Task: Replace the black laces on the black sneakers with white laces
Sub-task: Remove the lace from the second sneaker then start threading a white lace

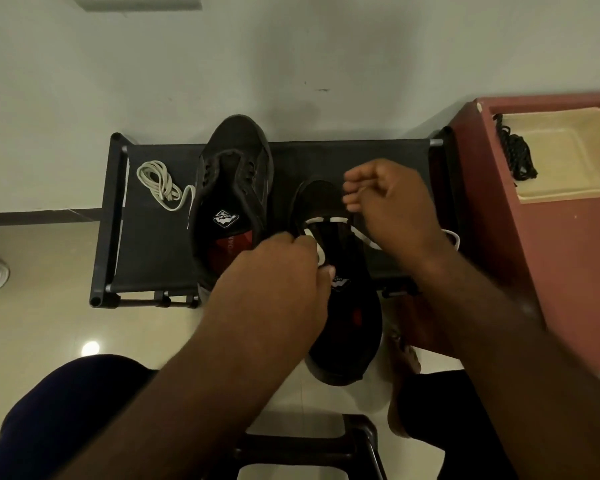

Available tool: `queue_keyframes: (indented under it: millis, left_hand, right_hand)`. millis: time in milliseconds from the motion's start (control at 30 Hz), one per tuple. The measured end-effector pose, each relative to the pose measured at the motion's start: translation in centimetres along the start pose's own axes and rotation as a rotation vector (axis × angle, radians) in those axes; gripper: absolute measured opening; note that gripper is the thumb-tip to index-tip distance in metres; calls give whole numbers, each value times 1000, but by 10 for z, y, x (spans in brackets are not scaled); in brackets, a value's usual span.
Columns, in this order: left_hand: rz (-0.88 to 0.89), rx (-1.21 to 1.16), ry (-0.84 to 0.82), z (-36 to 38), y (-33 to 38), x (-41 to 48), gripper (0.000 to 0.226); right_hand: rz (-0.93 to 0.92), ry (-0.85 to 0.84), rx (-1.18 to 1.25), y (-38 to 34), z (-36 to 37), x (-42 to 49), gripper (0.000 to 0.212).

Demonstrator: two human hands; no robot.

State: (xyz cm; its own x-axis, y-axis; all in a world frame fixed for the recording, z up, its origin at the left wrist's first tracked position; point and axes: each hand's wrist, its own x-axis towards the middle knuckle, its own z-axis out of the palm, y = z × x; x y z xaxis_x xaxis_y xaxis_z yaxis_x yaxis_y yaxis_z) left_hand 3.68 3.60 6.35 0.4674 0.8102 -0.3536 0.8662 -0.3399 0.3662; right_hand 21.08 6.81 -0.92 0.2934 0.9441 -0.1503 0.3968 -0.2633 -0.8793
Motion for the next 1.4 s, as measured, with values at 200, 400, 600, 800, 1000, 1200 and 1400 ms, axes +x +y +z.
queue_keyframes:
  millis: [200, 400, 600, 800, 1000, 1200, 1400]
  left_hand:
    - [-177, -93, 99, 26, 3, 32, 37]
    - [-171, 91, 168, 36, 5, 47, 42]
    - [-155, -9, 137, 42, 1, 62, 47]
    - [-253, 76, 43, 48, -3, 63, 32]
    - [-256, 15, 125, 48, -4, 72, 31]
    - [-277, -22, 113, 51, -7, 83, 23]
    - [-294, -56, 31, 51, -12, 85, 15]
  right_hand:
    - [92, -212, -283, 18, -13, -4, 11]
    - [66, -239, -429, 25, -5, -8, 19]
    - [127, -134, -384, 27, -2, -13, 16]
    - [150, -75, -342, 27, 0, -19, 12]
    - [87, -53, -397, 25, 9, -19, 10]
    - [109, -57, -372, 28, 5, -19, 15]
    - [134, -64, -374, 31, 6, -12, 19]
